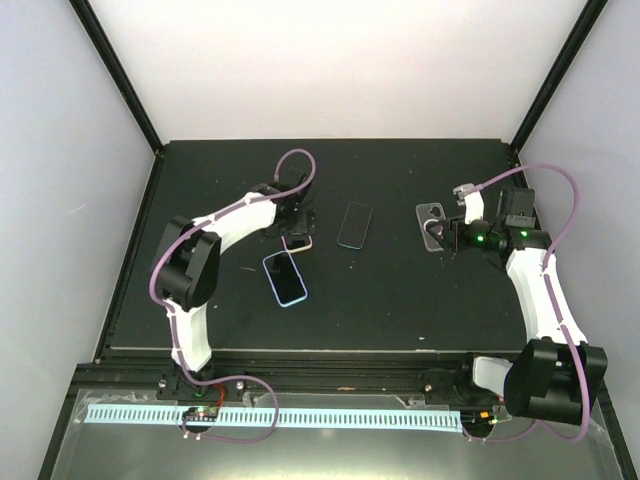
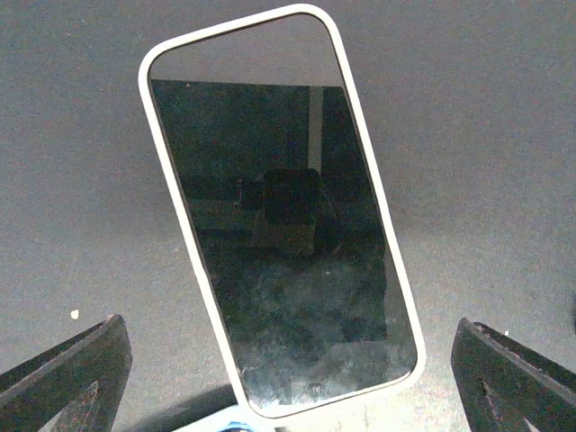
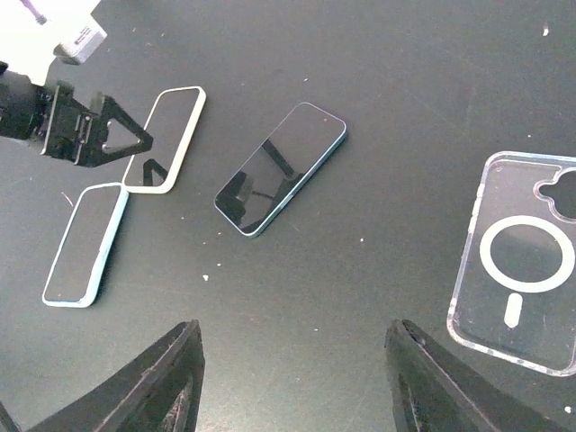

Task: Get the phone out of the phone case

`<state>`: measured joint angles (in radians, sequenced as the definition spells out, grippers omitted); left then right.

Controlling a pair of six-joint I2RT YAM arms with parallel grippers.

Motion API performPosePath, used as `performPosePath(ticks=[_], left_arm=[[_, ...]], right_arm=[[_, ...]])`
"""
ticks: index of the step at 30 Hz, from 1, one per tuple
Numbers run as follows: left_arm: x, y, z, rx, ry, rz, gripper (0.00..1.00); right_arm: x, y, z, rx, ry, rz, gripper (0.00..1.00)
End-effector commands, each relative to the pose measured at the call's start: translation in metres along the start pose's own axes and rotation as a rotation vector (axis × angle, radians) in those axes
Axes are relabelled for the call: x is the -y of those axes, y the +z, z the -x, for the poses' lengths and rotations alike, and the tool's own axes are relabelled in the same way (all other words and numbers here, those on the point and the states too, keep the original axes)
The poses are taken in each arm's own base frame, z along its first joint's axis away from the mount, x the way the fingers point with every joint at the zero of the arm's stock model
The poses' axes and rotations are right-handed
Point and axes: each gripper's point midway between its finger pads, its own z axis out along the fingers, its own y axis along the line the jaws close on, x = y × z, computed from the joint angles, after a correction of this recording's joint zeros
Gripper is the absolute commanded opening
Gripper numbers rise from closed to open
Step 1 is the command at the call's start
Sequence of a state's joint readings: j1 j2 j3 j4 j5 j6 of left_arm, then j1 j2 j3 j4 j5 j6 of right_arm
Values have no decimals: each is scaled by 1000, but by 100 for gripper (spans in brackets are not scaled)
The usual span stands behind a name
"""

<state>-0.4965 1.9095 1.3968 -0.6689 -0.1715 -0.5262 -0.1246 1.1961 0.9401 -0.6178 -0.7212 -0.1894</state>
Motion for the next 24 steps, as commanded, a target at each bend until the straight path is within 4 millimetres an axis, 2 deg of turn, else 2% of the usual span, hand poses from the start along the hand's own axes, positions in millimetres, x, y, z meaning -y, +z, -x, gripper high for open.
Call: performPosePath(ticks=[1, 9, 12, 24], left_arm=[[0, 5, 14, -21, -65, 38, 99], [3, 32, 19, -96, -116, 101, 99], [-3, 36, 17, -120, -153, 151, 99], [-10, 56, 4, -187, -231, 155, 99]], right_arm=[[-1, 3, 3, 13, -32, 19, 56], [-1, 3, 2, 7, -34, 22, 56], [-1, 3, 2, 6, -34, 23, 57], [-1, 3, 3, 5, -41, 17, 57]])
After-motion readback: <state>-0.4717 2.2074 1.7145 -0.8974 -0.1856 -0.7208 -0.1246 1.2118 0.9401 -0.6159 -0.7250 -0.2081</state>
